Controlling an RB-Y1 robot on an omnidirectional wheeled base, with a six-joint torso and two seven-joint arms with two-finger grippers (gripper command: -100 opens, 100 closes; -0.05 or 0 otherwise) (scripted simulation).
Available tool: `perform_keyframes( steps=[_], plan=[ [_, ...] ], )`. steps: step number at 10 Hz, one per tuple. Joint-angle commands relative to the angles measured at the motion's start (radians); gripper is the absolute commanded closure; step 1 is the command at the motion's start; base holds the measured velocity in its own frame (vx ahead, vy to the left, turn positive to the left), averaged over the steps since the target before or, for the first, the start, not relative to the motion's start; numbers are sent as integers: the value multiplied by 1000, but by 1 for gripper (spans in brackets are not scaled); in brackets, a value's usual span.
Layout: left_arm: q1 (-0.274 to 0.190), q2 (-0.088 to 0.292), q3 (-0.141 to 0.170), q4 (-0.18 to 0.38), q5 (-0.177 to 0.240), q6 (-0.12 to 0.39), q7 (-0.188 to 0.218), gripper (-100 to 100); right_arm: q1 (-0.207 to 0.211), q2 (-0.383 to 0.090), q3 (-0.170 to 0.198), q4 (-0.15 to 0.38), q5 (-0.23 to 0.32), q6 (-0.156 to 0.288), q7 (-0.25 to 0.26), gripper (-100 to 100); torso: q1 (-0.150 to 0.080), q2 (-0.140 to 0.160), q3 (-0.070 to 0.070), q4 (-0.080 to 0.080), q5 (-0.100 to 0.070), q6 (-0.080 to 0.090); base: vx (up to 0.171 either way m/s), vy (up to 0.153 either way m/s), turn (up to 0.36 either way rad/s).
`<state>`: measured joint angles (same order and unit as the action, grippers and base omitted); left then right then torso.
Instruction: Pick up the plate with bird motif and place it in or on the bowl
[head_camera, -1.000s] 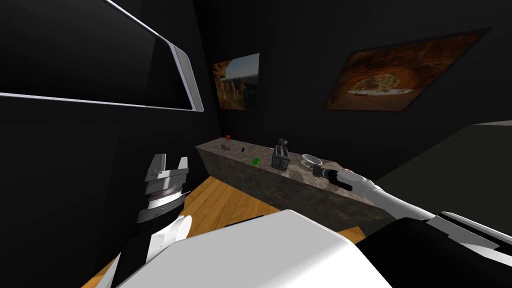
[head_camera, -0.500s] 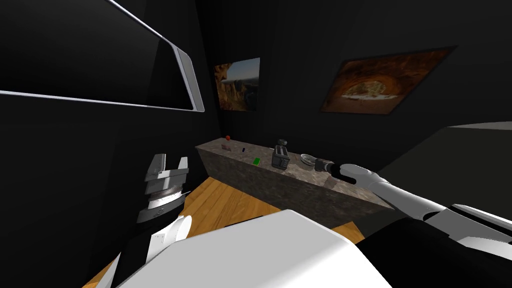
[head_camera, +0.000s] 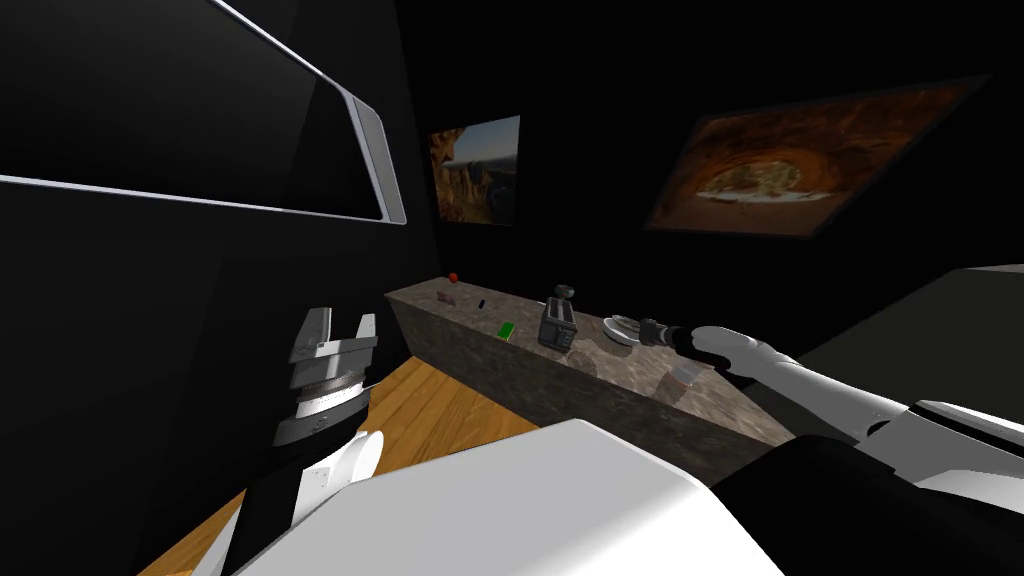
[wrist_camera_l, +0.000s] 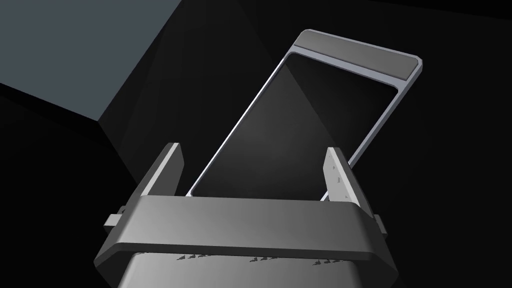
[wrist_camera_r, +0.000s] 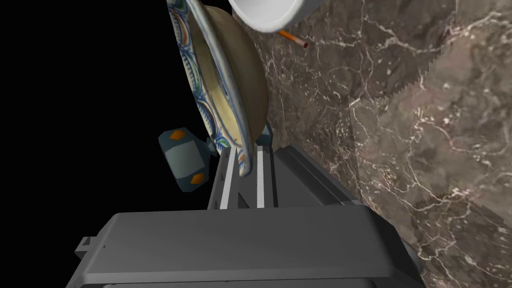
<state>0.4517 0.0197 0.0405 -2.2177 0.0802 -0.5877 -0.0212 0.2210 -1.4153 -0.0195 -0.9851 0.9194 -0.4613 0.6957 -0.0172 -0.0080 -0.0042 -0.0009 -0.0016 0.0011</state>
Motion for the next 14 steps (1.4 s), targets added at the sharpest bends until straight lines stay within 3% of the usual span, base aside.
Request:
perform_keyframes(
  steps=[1,4,5,6,10,11,12,14],
  plan=[
    [0,0,0,0,0,0,0,0,34,-25,-6,3,-2,-11,-29,100,0,0,0,0,0,0,100,-225,86],
    [0,0,0,0,0,0,0,0,67,-65,3,40,6,-42,-79,100,-1,3,2,0,0,0,78,-245,91],
    [0,0,0,0,0,0,0,0,62,-57,4,28,6,-30,-71,100,0,3,1,0,0,1,43,-105,18],
    [0,0,0,0,0,0,0,0,63,-59,3,29,6,-30,-75,-100,8,4,2,0,0,0,7,-23,1],
    [0,0,0,0,0,0,0,0,63,-59,3,29,6,-29,-75,-100,18,8,4,1,3,0,1,-2,0],
    [0,0,0,0,0,0,0,0,63,-59,3,29,6,-29,-75,0,19,8,4,1,3,0,0,0,0],
    [0,0,0,0,0,0,0,0,66,-93,-5,32,0,-51,-96,-100,19,8,4,1,3,0,-7,5,-15],
    [0,0,0,0,0,0,0,0,70,-137,-16,35,-8,-81,-125,-100,20,8,5,2,4,0,-12,6,-16]
  ],
)
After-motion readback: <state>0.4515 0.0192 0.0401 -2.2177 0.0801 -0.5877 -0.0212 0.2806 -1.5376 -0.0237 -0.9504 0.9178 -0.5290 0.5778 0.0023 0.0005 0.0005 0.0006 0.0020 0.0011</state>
